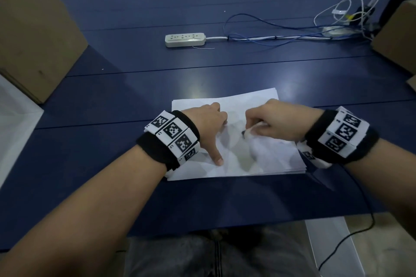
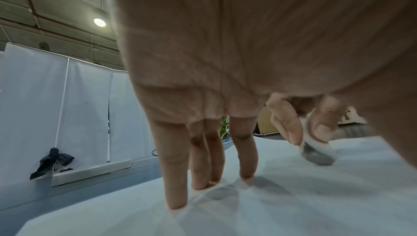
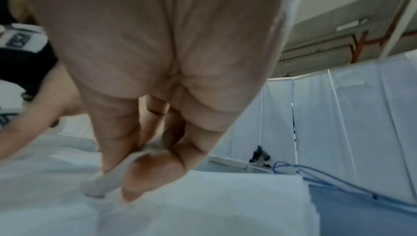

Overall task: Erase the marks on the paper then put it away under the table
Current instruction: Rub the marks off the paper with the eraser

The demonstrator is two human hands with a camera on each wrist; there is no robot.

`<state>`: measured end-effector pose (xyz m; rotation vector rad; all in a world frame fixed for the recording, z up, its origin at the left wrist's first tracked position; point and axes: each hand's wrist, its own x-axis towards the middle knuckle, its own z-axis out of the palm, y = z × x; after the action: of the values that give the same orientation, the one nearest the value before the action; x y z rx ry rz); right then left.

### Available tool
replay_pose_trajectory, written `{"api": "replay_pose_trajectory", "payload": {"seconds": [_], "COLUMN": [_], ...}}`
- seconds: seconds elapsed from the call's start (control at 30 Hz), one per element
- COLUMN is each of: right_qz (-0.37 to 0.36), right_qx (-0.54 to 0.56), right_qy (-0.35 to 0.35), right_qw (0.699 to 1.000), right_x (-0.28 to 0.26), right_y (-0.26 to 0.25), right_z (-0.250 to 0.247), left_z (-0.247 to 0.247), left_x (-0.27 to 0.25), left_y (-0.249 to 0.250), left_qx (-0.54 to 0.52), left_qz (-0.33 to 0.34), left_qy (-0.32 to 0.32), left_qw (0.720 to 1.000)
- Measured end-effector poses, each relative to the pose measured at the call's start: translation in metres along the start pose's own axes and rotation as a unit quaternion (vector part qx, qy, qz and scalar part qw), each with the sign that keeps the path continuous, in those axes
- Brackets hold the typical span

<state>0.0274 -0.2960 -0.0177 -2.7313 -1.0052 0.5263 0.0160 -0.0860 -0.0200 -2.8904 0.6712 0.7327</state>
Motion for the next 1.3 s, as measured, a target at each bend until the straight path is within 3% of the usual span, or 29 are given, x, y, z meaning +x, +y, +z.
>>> {"api": "replay_pose_trajectory", "payload": {"seconds": [0.07, 0.2, 0.4, 0.6, 0.8, 0.97, 1.03, 1.17, 1.23, 1.3], "right_qz": [-0.017, -0.047, 0.016, -0.04, 0.021, -0.042, -0.037, 0.013, -0.012, -0.042], "right_qx": [0.007, 0.086, -0.02, 0.09, 0.001, 0.081, 0.072, -0.005, 0.012, 0.065], "right_qy": [-0.007, -0.134, 0.013, -0.105, 0.019, -0.125, -0.107, 0.005, -0.012, -0.081], "right_qw": [1.0, 0.986, 1.0, 0.99, 1.0, 0.988, 0.991, 1.0, 1.0, 0.994], "right_x": [-0.004, -0.018, 0.003, -0.025, -0.006, -0.025, -0.019, -0.004, -0.01, -0.022], "right_y": [0.0, -0.017, 0.001, -0.016, 0.006, -0.014, -0.011, 0.002, 0.0, -0.009], "right_z": [0.001, 0.006, -0.004, 0.011, 0.001, 0.01, 0.008, -0.003, 0.0, 0.006], "left_z": [0.001, 0.006, 0.004, 0.003, -0.002, -0.001, -0.001, -0.002, -0.002, -0.002], "left_x": [0.0, 0.0, 0.001, 0.002, 0.003, 0.004, 0.004, 0.004, 0.005, 0.006], "left_y": [-0.001, 0.004, 0.007, 0.006, 0.01, 0.008, 0.009, 0.011, 0.01, 0.01], "left_qx": [0.0, 0.013, 0.006, 0.017, 0.024, 0.021, 0.021, 0.022, 0.022, 0.022], "left_qz": [-0.002, -0.009, -0.013, -0.015, -0.02, -0.017, -0.019, -0.025, -0.024, -0.022], "left_qy": [0.004, 0.029, 0.025, 0.023, 0.012, 0.021, 0.017, 0.011, 0.011, 0.012], "left_qw": [1.0, 0.999, 1.0, 0.999, 0.999, 0.999, 0.999, 0.999, 0.999, 0.999]}}
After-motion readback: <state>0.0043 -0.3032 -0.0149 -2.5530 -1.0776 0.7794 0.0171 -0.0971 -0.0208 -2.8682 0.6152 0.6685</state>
